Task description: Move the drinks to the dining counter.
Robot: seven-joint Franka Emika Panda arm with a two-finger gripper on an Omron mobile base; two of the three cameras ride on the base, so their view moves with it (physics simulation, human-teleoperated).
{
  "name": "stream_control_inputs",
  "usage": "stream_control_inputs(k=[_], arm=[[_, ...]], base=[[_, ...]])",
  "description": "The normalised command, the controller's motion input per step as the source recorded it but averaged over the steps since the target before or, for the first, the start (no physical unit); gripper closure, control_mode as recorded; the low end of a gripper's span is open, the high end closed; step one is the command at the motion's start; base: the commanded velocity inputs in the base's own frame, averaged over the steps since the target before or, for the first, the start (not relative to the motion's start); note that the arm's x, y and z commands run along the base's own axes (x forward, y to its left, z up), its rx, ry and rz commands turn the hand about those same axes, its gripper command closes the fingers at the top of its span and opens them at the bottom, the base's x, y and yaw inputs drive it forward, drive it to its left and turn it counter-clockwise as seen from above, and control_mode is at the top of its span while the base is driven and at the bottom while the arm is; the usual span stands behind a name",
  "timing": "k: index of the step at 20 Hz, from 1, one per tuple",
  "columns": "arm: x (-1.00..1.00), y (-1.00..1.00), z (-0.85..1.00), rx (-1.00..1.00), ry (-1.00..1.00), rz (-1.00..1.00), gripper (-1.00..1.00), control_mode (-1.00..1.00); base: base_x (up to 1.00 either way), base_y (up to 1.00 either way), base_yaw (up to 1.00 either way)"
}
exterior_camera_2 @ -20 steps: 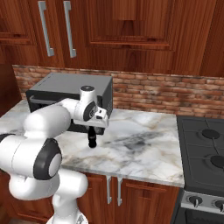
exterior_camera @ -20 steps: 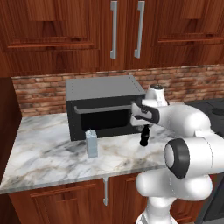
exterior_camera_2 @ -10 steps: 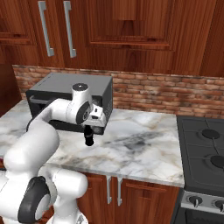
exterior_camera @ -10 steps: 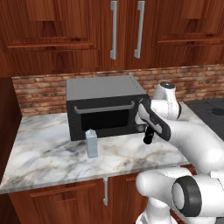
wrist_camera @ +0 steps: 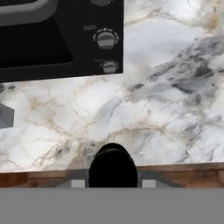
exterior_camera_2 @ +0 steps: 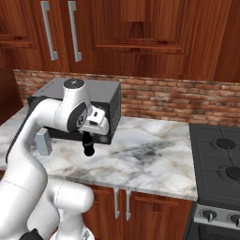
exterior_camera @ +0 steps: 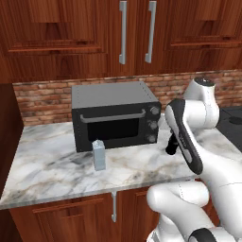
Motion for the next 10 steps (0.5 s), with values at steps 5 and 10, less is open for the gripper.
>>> stream_control_inputs(k=[5, 10], arm=[[-0.88, -0.03, 0.72, 0.0, -0.16, -0.06, 1.0, -1.0], [-0.45, 0.0, 0.42, 0.0, -0.23, -0.02, 1.0, -1.0]], base=[[0.0, 0.0, 0.0], [0.0, 0.0, 0.0]])
